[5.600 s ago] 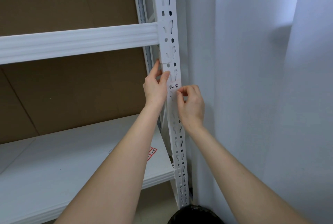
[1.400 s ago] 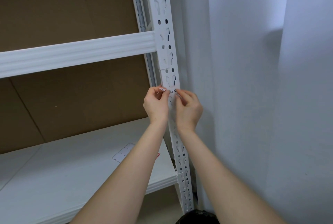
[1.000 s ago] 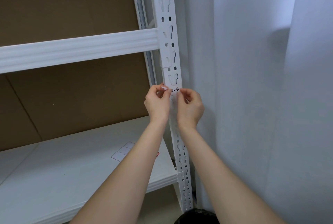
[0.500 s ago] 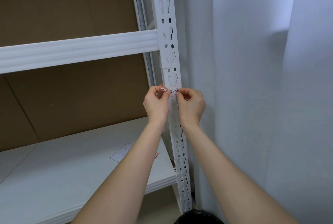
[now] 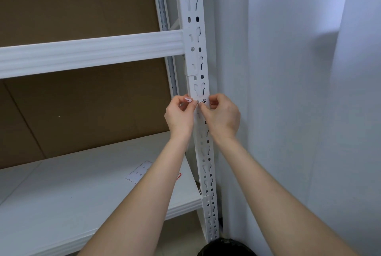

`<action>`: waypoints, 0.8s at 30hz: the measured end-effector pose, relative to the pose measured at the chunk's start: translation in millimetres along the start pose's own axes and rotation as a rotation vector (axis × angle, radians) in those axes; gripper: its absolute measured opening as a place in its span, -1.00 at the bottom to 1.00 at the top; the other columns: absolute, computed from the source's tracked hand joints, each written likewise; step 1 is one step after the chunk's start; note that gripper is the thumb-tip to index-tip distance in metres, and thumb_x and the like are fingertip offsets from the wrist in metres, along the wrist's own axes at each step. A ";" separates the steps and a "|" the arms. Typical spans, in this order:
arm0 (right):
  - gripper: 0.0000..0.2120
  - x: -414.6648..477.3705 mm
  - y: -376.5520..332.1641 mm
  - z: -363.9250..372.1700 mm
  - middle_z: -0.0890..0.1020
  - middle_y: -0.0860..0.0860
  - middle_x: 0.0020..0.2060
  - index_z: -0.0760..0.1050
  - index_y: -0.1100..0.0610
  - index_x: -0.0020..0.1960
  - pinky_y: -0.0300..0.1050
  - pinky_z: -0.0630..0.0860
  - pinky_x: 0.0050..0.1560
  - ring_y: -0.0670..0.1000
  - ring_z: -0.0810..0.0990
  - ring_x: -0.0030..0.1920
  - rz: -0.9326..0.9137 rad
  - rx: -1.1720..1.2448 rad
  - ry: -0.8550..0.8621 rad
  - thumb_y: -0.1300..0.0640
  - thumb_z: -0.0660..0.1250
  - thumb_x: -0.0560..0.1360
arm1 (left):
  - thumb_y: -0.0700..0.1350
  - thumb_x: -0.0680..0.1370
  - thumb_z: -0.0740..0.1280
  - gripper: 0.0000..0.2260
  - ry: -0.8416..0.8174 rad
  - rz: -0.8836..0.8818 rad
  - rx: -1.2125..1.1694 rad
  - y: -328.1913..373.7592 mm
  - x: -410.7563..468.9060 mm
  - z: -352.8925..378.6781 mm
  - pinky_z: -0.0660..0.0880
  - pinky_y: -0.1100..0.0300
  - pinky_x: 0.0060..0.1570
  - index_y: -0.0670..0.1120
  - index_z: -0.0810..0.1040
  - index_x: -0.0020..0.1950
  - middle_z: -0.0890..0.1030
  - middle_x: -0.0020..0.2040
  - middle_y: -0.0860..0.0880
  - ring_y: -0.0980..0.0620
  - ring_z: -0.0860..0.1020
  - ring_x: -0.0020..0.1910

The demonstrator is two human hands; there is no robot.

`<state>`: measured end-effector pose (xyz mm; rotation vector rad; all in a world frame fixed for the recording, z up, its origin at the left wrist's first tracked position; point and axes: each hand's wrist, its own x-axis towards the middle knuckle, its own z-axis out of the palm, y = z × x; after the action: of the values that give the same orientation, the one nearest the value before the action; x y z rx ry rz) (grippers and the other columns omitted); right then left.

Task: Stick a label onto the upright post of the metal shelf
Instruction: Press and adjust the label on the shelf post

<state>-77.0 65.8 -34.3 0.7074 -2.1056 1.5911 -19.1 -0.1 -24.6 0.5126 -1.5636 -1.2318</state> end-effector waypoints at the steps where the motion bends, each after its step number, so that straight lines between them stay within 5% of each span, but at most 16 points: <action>1: -0.80 0.5 0.5 0.3 0.66 -0.04 -0.10 0.54 0.07 -0.04 -0.11 0.50 -0.11 0.01 0.61 -0.08 -0.004 -0.012 0.001 -0.03 0.39 0.43 | -0.26 0.47 0.41 -0.80 0.004 0.000 0.000 0.0 0.1 0.0 0.51 0.20 0.14 -0.01 0.48 -0.25 0.62 0.01 0.03 0.12 0.60 -0.01; 14: -0.77 -1.4 -3.1 -1.0 0.62 0.01 0.00 0.52 0.11 0.05 -0.15 0.33 -0.17 0.10 0.59 -0.03 -0.057 -0.148 -0.020 0.00 0.31 0.48 | -0.28 0.44 0.43 -0.78 0.037 0.043 0.016 5.4 -1.2 -0.2 0.47 0.38 -0.04 -0.02 0.46 -0.25 0.63 -0.05 0.02 0.14 0.60 -0.07; 24: -0.80 -0.5 0.5 -4.9 0.64 0.03 -0.04 0.54 0.13 0.00 -0.09 0.43 -0.16 0.12 0.60 -0.08 -0.103 -0.132 -0.029 0.01 0.29 0.52 | -0.26 0.46 0.42 -0.79 0.037 0.038 0.041 5.2 -1.5 0.4 0.43 0.43 -0.08 0.00 0.47 -0.25 0.62 -0.04 0.05 0.13 0.60 -0.04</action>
<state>-76.8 70.7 -33.6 0.7845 -2.1350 1.3815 -17.7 3.3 -20.7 0.5274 -1.5627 -1.1577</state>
